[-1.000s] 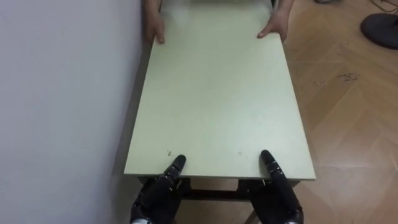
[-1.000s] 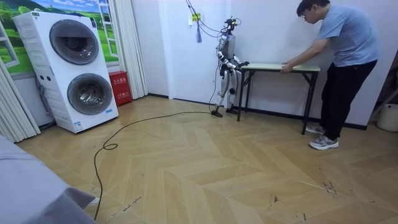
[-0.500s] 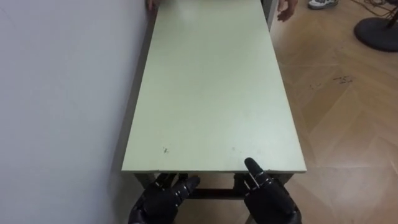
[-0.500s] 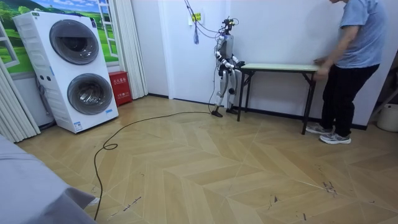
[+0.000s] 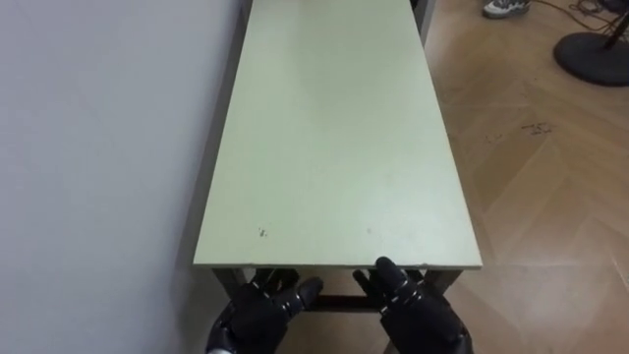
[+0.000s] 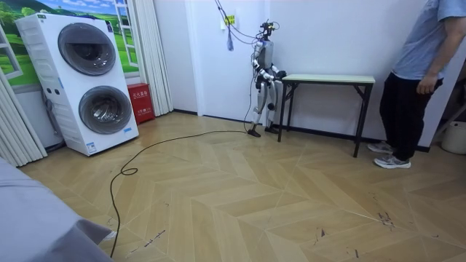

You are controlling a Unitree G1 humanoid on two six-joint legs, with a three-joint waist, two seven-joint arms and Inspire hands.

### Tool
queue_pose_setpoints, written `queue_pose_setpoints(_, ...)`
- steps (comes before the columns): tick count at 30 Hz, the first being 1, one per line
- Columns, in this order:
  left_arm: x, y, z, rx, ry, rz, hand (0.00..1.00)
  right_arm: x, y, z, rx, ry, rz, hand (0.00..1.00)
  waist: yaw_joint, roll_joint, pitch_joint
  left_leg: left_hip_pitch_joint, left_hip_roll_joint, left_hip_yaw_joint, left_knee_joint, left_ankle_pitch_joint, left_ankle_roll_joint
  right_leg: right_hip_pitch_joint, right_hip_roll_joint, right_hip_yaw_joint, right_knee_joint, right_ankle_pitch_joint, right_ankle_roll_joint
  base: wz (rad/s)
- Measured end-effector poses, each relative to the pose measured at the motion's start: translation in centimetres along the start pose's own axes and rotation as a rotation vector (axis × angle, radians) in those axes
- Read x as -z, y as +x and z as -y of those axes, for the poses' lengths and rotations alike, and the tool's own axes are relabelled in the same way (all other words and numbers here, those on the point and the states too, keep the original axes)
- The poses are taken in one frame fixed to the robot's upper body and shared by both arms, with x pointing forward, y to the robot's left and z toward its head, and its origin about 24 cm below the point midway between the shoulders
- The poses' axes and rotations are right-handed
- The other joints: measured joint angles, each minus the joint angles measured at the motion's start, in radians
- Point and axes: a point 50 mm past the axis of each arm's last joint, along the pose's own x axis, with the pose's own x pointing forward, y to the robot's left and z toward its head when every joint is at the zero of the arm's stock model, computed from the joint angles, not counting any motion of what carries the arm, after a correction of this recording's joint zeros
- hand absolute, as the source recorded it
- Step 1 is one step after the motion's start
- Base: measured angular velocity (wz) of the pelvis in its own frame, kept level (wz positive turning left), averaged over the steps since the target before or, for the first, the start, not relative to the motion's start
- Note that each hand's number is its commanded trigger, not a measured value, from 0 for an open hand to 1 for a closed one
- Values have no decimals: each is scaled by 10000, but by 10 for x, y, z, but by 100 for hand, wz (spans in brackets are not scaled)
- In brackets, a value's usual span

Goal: Move table with human

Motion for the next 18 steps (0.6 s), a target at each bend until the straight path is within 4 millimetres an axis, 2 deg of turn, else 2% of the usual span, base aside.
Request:
queue_pose_setpoints(2, 0, 0, 0, 65, 161, -38, 0, 1, 1, -2, -306, -447, -212, 0, -10, -57, -18, -9, -5, 1, 45, -6, 6, 23, 0, 0, 11, 1, -7, 2)
queue_pose_setpoints(6, -5, -4, -4, 366, 874, -247, 0, -2, 4, -5, -737, -1741, -783, 0, -28, -112, 16, -10, -5, -1, 48, -19, 13, 67, -5, -112, 39, 14, -26, 5)
queue_pose_setpoints(11, -3, -7, -10, 177, 1790, -686, 0, 0, 3, 0, -660, -3364, -1762, 0, 1, -65, 45, 3, -31, -179, -15, -107, -35, 76, 14, -119, 67, 22, -35, 0)
queue_pose_setpoints(16, 4, -11, -25, -671, 2339, -1263, 0, 5, -4, 29, 718, -5228, -3312, 0, -10, -59, 71, 55, -32, -253, -100, -45, -105, 82, 61, -95, 66, 47, -77, 0)
queue_pose_setpoints(18, 6, -15, -34, -1039, 2952, -1641, 0, 8, -13, 43, 1520, -5934, -4021, 0, 20, -68, 79, 52, -27, -302, -120, -20, -144, 79, 92, -113, 39, 58, -98, 0)
